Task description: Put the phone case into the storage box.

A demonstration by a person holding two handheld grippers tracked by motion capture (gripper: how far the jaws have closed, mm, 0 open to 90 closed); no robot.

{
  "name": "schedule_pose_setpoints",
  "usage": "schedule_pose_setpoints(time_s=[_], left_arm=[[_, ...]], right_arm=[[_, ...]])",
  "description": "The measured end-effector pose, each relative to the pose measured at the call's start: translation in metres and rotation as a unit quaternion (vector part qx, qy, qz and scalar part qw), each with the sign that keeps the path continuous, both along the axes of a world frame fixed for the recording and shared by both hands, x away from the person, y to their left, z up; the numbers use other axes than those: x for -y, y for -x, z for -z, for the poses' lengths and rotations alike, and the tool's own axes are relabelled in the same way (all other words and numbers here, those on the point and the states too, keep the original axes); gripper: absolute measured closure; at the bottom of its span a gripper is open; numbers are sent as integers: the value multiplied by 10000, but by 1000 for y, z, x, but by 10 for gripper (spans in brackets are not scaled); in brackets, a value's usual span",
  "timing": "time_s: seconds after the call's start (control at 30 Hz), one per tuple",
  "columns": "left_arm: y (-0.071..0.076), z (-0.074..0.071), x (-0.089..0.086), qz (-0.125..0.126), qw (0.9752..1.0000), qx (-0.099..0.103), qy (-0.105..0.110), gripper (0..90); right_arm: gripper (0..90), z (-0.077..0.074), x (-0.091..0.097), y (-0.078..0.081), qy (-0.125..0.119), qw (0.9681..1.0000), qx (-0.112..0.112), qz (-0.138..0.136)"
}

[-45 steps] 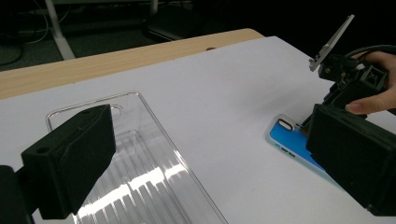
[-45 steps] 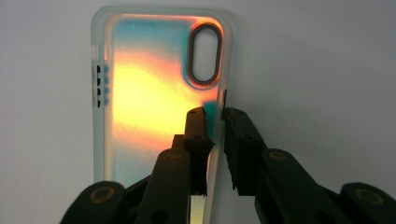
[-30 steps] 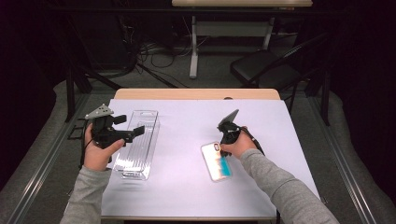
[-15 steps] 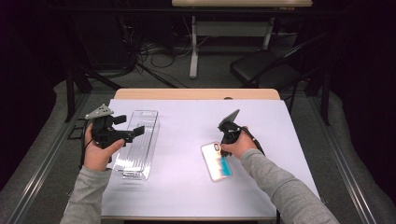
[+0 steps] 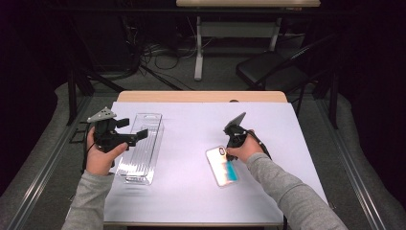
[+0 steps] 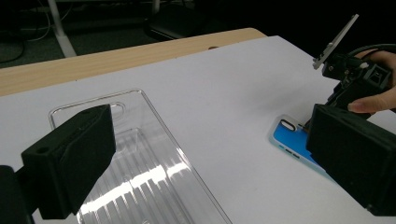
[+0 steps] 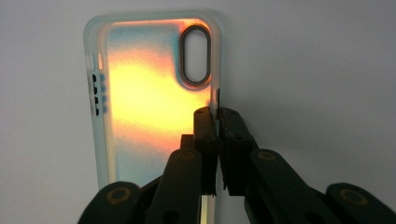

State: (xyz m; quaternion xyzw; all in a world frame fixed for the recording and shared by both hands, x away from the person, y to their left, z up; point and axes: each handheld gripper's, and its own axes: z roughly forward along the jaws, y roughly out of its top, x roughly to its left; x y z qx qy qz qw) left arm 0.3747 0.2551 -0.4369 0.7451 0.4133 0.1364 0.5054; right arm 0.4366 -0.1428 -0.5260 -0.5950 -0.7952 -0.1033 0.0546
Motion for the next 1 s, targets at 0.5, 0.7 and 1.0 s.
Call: schedule_pose_setpoints(time_s=[0.5, 0.7, 1.0], left_arm=[[0, 0, 0, -5, 10000, -11, -8, 17], [0, 0, 0, -10, 10000, -9, -6, 17], [0, 1, 2, 12, 10000, -9, -16, 17]], right_arm=[[867, -1, 3, 0, -125, 9999, -25, 91], [869, -3, 5, 0, -195, 9997, 30, 106], [869, -9, 8, 0, -382, 9990, 184, 168]])
